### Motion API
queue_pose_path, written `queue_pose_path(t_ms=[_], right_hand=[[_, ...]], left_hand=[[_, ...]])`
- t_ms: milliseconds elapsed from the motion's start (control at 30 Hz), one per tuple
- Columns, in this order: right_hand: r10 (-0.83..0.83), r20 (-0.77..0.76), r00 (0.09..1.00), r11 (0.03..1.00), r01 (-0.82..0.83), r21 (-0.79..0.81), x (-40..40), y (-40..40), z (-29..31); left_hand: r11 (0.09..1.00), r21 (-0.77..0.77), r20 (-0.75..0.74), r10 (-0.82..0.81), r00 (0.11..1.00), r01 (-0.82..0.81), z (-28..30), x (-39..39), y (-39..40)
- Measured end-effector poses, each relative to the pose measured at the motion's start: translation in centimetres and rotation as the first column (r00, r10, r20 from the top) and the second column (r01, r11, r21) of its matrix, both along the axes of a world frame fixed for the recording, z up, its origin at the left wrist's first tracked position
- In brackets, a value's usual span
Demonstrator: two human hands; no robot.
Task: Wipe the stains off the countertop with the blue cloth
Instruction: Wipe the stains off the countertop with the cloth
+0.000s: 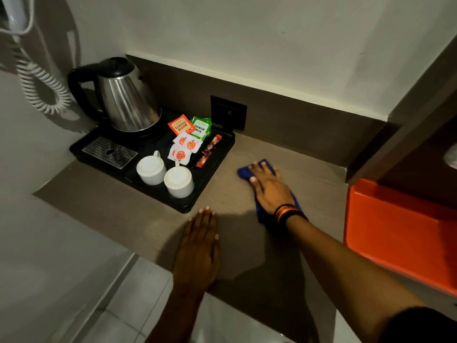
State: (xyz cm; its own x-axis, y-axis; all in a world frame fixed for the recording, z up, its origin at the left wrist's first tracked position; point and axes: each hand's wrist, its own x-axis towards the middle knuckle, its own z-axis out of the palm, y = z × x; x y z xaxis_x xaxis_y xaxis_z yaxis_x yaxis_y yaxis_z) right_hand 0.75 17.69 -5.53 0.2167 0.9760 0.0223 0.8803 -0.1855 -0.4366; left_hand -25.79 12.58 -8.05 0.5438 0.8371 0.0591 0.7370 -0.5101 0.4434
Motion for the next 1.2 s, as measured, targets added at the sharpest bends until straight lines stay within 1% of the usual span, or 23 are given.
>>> queue_pose_path(t_ms=[67, 100, 133, 167, 233, 300, 367, 433, 467, 533, 600, 633, 700, 767, 833, 900, 967, 1000, 1033, 1100, 1167, 1200], right_hand=[[0.218, 0.054, 0.975, 0.975, -0.215, -0.048, -1.7, -3.7, -0.4], [0.274, 0.061, 0.960, 0.961, -0.271, -0.052, -1.6, -6.0, -0.7], [0.285, 0.057, 0.957, 0.958, -0.283, -0.037, -0.9, -7.9, -0.8], [0.262, 0.043, 0.964, 0.965, -0.262, -0.018, 0.2, -9.1, -1.0], [0.153, 0.033, 0.988, 0.988, -0.153, 0.000, 2.8, -9.7, -1.1], [0.020, 0.040, 0.999, 1.000, -0.019, -0.012, 4.4, -7.3, -1.1], [-0.081, 0.072, 0.994, 0.996, 0.083, -0.017, 3.9, -3.6, -0.8], [-0.093, 0.072, 0.993, 0.995, 0.095, -0.021, 1.6, -1.0, -0.4], [-0.052, 0.065, 0.997, 0.998, 0.054, -0.026, 0.0, -0.6, -0.2], [0.105, 0.082, 0.991, 0.994, -0.104, -0.022, -3.9, -2.2, -0.2], [0.278, 0.073, 0.958, 0.961, -0.277, -0.022, -6.3, -7.1, 0.1], [0.323, 0.037, 0.946, 0.946, -0.322, -0.015, -6.3, -9.6, 0.2], [0.334, -0.014, 0.942, 0.942, -0.334, -0.012, -3.9, -13.4, -0.1], [0.297, 0.019, 0.955, 0.954, -0.296, -0.039, -0.1, -14.2, -0.6], [0.167, 0.033, 0.985, 0.985, -0.166, -0.037, 2.2, -11.9, -0.9], [0.025, 0.060, 0.998, 1.000, -0.025, -0.010, 2.0, -8.3, -0.8], [-0.047, 0.063, 0.997, 0.999, 0.047, -0.005, -0.1, -5.7, -0.6], [-0.037, 0.052, 0.998, 0.999, 0.037, -0.010, -1.7, -5.4, -0.4], [0.009, 0.046, 0.999, 1.000, -0.009, -0.008, -3.4, -5.9, -0.4], [0.164, 0.041, 0.986, 0.986, -0.165, 0.007, -6.3, -9.6, -0.3], [0.303, 0.010, 0.953, 0.953, -0.303, 0.011, -6.6, -14.6, -0.1], [0.331, -0.005, 0.944, 0.944, -0.331, 0.012, -5.6, -16.5, -0.2]], left_hand=[[1.000, 0.017, -0.032, 0.000, 0.999, 0.001, 0.4, 0.0, -0.1], [1.000, 0.022, -0.042, -0.002, 0.999, 0.003, 0.6, 0.0, -0.1], [1.000, 0.024, -0.047, -0.003, 0.999, 0.004, 0.7, 0.0, -0.1], [1.000, 0.026, -0.047, 0.000, 0.999, 0.001, 0.8, -0.1, -0.2], [1.000, 0.020, -0.038, 0.006, 0.999, -0.005, 0.6, -0.1, -0.2], [1.000, 0.006, -0.023, 0.010, 1.000, -0.010, 0.2, -0.1, -0.1], [1.000, 0.000, -0.006, 0.018, 1.000, -0.018, -0.1, -0.1, -0.1], [1.000, 0.000, 0.002, 0.013, 1.000, -0.013, -0.2, 0.0, -0.1], [1.000, 0.009, -0.002, 0.012, 1.000, -0.012, 0.0, 0.0, -0.2], [0.999, 0.047, -0.019, 0.018, 1.000, -0.017, 0.3, 0.1, -0.3], [0.999, 0.053, -0.019, 0.003, 1.000, -0.002, 0.8, 0.1, -0.5], [0.999, 0.053, -0.028, 0.003, 1.000, -0.001, 0.9, 0.1, -0.5], [0.997, 0.071, -0.050, 0.014, 0.999, -0.010, 0.7, -0.1, -0.6], [0.997, 0.077, -0.038, 0.015, 0.999, -0.012, 0.3, -0.3, -0.4], [0.997, 0.073, 0.000, 0.020, 1.000, -0.020, -0.2, -0.3, -0.3], [0.998, 0.059, 0.040, 0.031, 0.999, -0.033, -0.2, -0.3, -0.1], [0.997, 0.061, 0.044, 0.036, 0.998, -0.038, 0.0, -0.2, -0.2], [0.997, 0.068, 0.035, 0.032, 0.999, -0.034, 0.1, -0.1, -0.3], [0.997, 0.069, 0.032, 0.032, 0.999, -0.034, 0.2, 0.0, -0.4], [0.998, 0.044, 0.038, 0.042, 0.998, -0.043, 0.6, 0.3, -0.4], [0.998, 0.030, 0.044, 0.058, 0.997, -0.059, 0.9, 0.4, -0.4], [0.998, 0.030, 0.046, 0.061, 0.997, -0.063, 0.9, 0.3, -0.4]])
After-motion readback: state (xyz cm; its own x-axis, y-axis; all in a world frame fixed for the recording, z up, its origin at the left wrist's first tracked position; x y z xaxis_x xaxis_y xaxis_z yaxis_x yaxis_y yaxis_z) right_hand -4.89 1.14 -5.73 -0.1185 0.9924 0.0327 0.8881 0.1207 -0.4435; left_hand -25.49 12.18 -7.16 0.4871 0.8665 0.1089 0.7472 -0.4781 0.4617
